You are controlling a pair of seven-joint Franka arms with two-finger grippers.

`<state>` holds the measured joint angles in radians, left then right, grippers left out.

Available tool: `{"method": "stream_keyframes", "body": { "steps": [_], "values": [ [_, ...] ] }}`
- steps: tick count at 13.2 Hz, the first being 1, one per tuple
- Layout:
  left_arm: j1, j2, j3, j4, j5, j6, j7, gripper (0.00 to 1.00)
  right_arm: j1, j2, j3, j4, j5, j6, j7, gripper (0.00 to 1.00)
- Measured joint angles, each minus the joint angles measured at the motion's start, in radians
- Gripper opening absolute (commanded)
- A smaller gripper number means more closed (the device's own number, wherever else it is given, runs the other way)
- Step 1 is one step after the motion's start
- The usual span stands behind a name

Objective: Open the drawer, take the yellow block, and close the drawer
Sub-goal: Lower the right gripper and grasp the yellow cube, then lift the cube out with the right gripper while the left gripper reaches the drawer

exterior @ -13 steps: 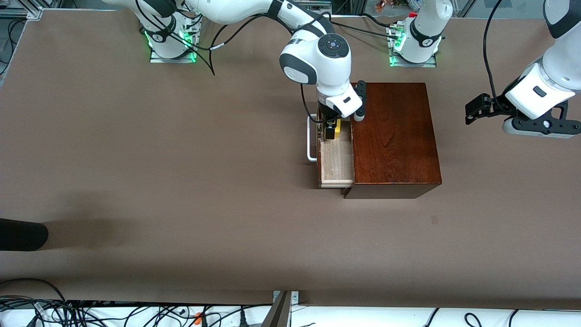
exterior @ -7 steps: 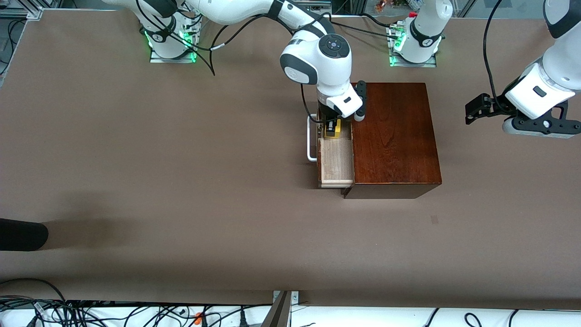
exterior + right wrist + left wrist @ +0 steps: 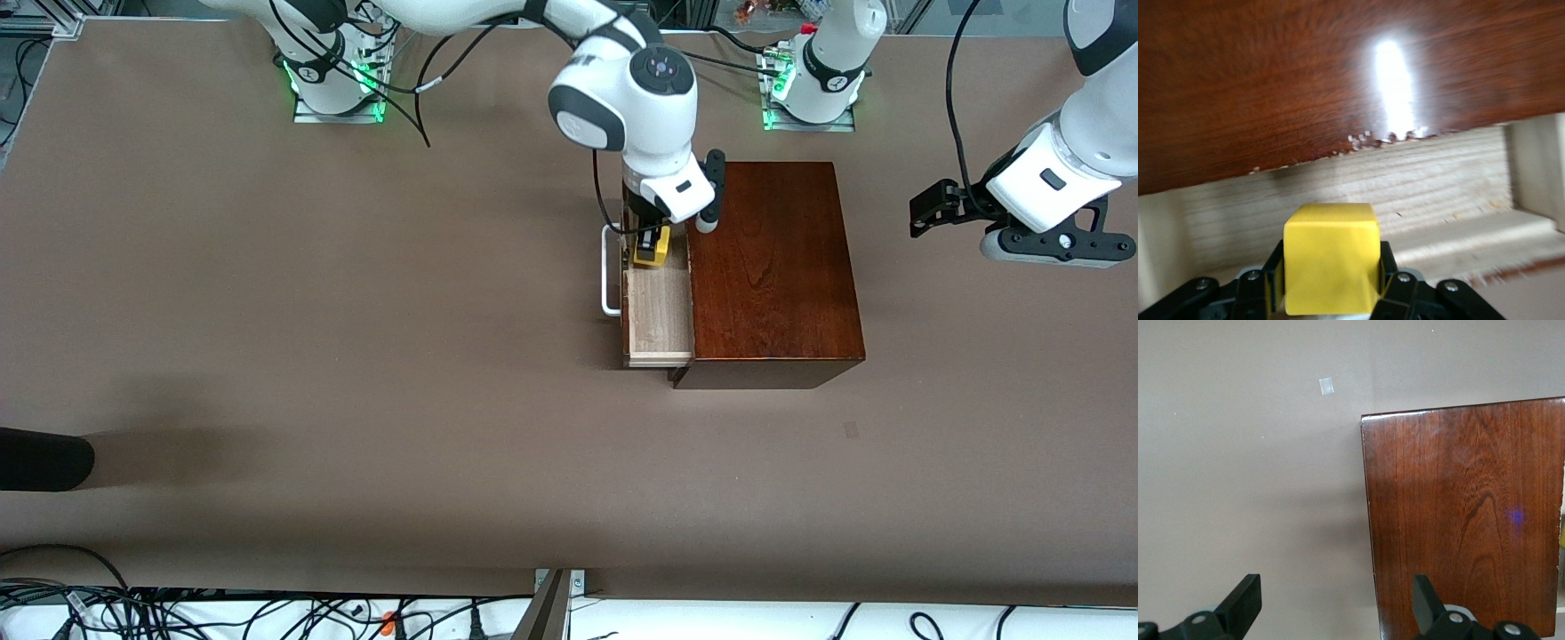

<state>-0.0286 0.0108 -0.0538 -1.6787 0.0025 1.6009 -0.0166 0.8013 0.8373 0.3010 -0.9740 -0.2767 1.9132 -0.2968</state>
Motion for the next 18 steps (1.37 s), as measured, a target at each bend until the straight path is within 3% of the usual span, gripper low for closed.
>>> {"method": "stream_keyframes", "body": {
  "steps": [4, 8, 15, 18],
  "values": [
    [-0.001, -0.004, -0.001, 0.012, 0.000, -0.055, 0.001, 1.00, -0.061, -0.112, -0.017, 0.074, 0.136, -0.116, 0.073, 0.14],
    [-0.005, -0.004, -0.009, 0.029, -0.050, -0.103, 0.012, 1.00, -0.254, -0.189, -0.023, 0.074, 0.176, -0.206, 0.089, 0.14],
    [-0.100, 0.140, -0.077, 0.041, -0.142, -0.065, 0.490, 1.00, -0.537, -0.296, -0.065, 0.058, 0.197, -0.431, 0.089, 0.12],
    [-0.116, 0.220, -0.142, 0.059, -0.238, 0.020, 0.677, 1.00, -0.587, -0.360, -0.107, -0.115, 0.202, -0.383, 0.094, 0.11]
  ]
}}
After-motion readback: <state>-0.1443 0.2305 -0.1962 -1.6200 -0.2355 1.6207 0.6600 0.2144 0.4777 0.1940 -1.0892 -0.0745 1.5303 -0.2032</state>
